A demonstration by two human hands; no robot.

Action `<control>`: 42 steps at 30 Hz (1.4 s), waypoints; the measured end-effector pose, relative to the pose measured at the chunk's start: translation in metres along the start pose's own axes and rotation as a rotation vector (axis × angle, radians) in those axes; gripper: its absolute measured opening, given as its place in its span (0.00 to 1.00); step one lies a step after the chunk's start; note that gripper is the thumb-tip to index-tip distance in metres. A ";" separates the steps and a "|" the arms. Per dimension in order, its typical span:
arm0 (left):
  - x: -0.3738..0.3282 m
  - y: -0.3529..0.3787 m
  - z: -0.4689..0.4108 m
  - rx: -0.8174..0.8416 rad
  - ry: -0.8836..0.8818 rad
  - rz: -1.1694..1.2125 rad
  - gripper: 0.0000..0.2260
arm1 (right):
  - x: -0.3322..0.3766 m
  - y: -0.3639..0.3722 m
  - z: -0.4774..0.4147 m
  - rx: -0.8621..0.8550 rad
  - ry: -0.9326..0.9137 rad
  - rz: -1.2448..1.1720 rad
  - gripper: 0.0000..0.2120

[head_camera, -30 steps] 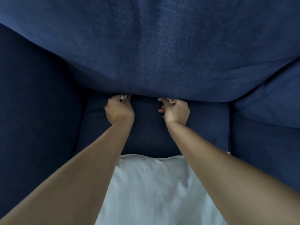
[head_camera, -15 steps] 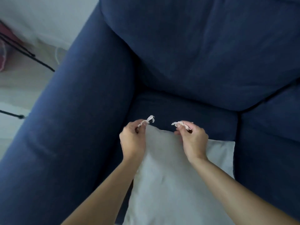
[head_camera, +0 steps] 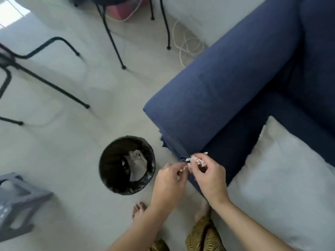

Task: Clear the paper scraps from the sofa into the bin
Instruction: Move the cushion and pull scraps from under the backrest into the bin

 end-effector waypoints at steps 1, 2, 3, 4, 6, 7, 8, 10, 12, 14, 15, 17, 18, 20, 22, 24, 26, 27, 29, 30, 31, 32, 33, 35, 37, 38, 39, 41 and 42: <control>0.025 -0.008 0.005 -0.021 -0.046 -0.017 0.07 | 0.005 0.019 0.007 0.025 -0.021 0.018 0.07; 0.052 -0.016 0.010 -0.035 -0.095 -0.039 0.07 | 0.009 0.036 0.013 0.052 -0.038 0.033 0.07; 0.078 -0.023 0.015 -0.047 -0.141 -0.055 0.08 | 0.012 0.052 0.018 0.078 -0.050 0.038 0.07; 0.104 -0.031 0.019 -0.056 -0.186 -0.065 0.09 | 0.014 0.067 0.022 0.101 -0.052 0.035 0.07; 0.149 -0.045 0.025 -0.084 -0.267 -0.079 0.11 | 0.016 0.096 0.025 0.136 -0.025 0.030 0.06; 0.169 -0.051 0.028 -0.103 -0.298 -0.087 0.11 | 0.016 0.110 0.024 0.149 -0.010 0.034 0.04; 0.188 -0.055 0.029 -0.113 -0.330 -0.105 0.10 | 0.015 0.123 0.022 0.162 0.002 0.042 0.03; 0.223 -0.058 0.029 -0.107 -0.385 -0.144 0.10 | 0.013 0.149 0.018 0.190 0.018 0.060 0.03; 0.250 -0.054 0.028 -0.077 -0.432 -0.139 0.11 | 0.010 0.170 0.013 0.207 0.005 0.091 0.07; 0.271 -0.045 0.026 -0.028 -0.458 -0.115 0.10 | 0.006 0.189 0.007 0.222 -0.013 0.146 0.09; 0.280 -0.038 0.026 0.025 -0.479 -0.104 0.13 | 0.003 0.198 0.005 0.240 -0.006 0.177 0.11; 0.297 -0.024 0.028 0.181 -0.550 -0.082 0.32 | -0.003 0.215 0.002 0.295 0.017 0.254 0.13; 0.304 -0.020 0.031 0.231 -0.577 -0.062 0.39 | -0.006 0.222 0.000 0.317 0.025 0.292 0.14; 0.314 -0.018 0.036 0.260 -0.586 -0.040 0.45 | -0.012 0.233 -0.002 0.321 0.060 0.319 0.14; 0.324 -0.019 0.041 0.268 -0.582 -0.041 0.47 | -0.018 0.240 -0.004 0.301 0.126 0.300 0.14; 0.332 -0.024 0.049 0.278 -0.584 -0.042 0.46 | -0.026 0.251 -0.006 0.306 0.192 0.263 0.17; 0.335 -0.032 0.055 0.250 -0.562 -0.028 0.44 | -0.034 0.266 -0.006 0.386 0.261 0.216 0.27; 0.335 -0.037 0.057 0.221 -0.547 -0.016 0.42 | -0.038 0.273 -0.005 0.446 0.292 0.214 0.35; 0.333 -0.046 0.060 0.182 -0.530 -0.004 0.40 | -0.042 0.280 -0.004 0.534 0.310 0.277 0.46; 0.333 -0.049 0.062 0.182 -0.530 -0.002 0.41 | -0.043 0.280 -0.003 0.554 0.302 0.307 0.49; 0.332 -0.051 0.063 0.190 -0.535 0.000 0.43 | -0.043 0.279 -0.003 0.565 0.290 0.326 0.49; 0.330 -0.053 0.064 0.200 -0.542 0.003 0.44 | -0.042 0.278 -0.002 0.571 0.277 0.334 0.48; 0.327 -0.054 0.063 0.207 -0.546 0.010 0.45 | -0.041 0.275 -0.001 0.574 0.267 0.334 0.48; 0.317 -0.056 0.062 0.211 -0.542 0.031 0.47 | -0.039 0.269 0.003 0.580 0.245 0.321 0.47; 0.299 -0.055 0.060 0.224 -0.524 0.036 0.48 | -0.037 0.259 0.012 0.589 0.225 0.324 0.46; 0.288 -0.053 0.060 0.238 -0.507 0.031 0.49 | -0.037 0.251 0.018 0.592 0.214 0.335 0.46; 0.275 -0.049 0.059 0.256 -0.484 0.023 0.49 | -0.038 0.243 0.024 0.592 0.199 0.346 0.47; 0.248 -0.040 0.058 0.301 -0.425 -0.006 0.51 | -0.040 0.220 0.036 0.573 0.165 0.363 0.48; 0.233 -0.034 0.057 0.326 -0.394 -0.022 0.51 | -0.042 0.205 0.041 0.554 0.155 0.366 0.48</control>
Point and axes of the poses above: each hand's wrist, its own z-axis away from the middle knuckle, its own y-axis out of the palm, x = y × z, the point moved 7 cm from there along -z, towards the middle knuckle, and after that the axes turned 10 degrees about -z, right-handed, at the moved point
